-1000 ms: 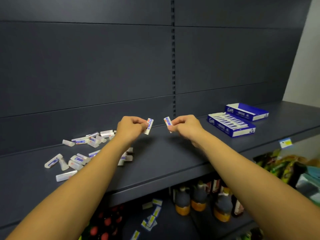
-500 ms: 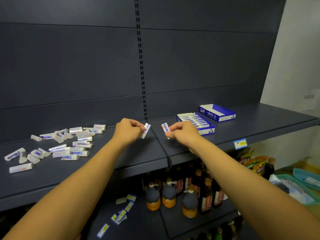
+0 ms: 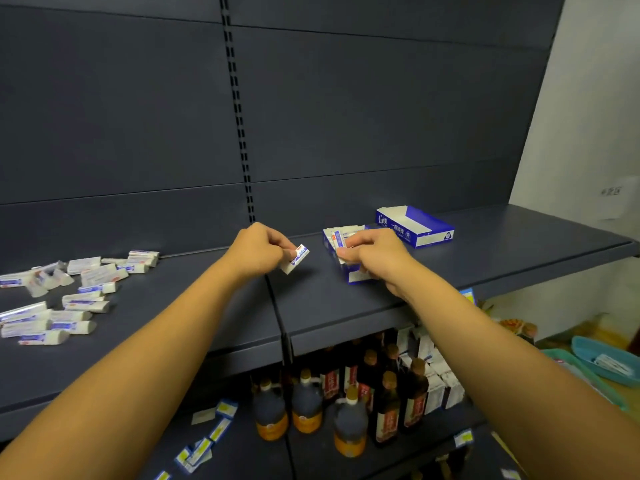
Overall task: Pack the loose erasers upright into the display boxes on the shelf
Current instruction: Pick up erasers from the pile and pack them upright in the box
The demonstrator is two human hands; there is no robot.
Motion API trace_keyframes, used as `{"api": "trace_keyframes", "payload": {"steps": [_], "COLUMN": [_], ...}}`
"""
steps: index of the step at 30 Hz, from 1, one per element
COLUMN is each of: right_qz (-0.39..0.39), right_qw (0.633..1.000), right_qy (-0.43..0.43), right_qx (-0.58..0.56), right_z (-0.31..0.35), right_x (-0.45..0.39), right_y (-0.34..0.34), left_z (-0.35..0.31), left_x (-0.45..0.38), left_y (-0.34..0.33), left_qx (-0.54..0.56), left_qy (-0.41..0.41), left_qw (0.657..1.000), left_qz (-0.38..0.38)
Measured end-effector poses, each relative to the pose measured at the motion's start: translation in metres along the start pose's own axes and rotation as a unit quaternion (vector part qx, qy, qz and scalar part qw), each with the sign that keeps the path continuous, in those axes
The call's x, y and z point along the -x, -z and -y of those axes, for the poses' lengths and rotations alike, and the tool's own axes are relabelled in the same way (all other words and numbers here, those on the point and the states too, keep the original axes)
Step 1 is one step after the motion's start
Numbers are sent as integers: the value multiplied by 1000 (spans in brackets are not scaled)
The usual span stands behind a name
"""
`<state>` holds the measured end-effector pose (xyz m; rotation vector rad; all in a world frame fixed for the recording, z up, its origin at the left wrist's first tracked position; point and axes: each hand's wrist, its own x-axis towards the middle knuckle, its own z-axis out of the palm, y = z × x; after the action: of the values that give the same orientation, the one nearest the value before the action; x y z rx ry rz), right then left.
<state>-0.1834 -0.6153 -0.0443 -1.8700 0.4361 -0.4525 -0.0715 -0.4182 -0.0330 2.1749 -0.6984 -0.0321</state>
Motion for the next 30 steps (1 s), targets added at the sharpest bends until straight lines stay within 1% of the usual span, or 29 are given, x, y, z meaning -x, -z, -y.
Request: {"api": "trace_keyframes", "payload": {"steps": [4, 8, 16, 23, 27, 30], "right_qz": [35, 26, 35, 108, 149, 159], "right_qw": [999, 997, 995, 985, 971, 967], "right_qy": [14, 44, 87, 138, 185, 194], "right_qx": [32, 59, 39, 3, -16, -41], "right_z": [1, -4, -27, -43, -41, -43], "right_x": [-30, -61, -112, -163, -186, -196], "right_y": [25, 37, 47, 53, 51, 47], "left_z": [-13, -23, -32, -32, -30, -27], "left_x": [-33, -63, -98, -118, -120, -116], "left_y": [-10, -20, -54, -76, -80, -78], "left_qx": [-16, -18, -36, -18, 36, 57], "left_qy": [-27, -55, -70, -79, -87, -91], "left_qw": [999, 996, 992, 986, 985, 983], "left_qz": [42, 68, 102, 146, 143, 152]}}
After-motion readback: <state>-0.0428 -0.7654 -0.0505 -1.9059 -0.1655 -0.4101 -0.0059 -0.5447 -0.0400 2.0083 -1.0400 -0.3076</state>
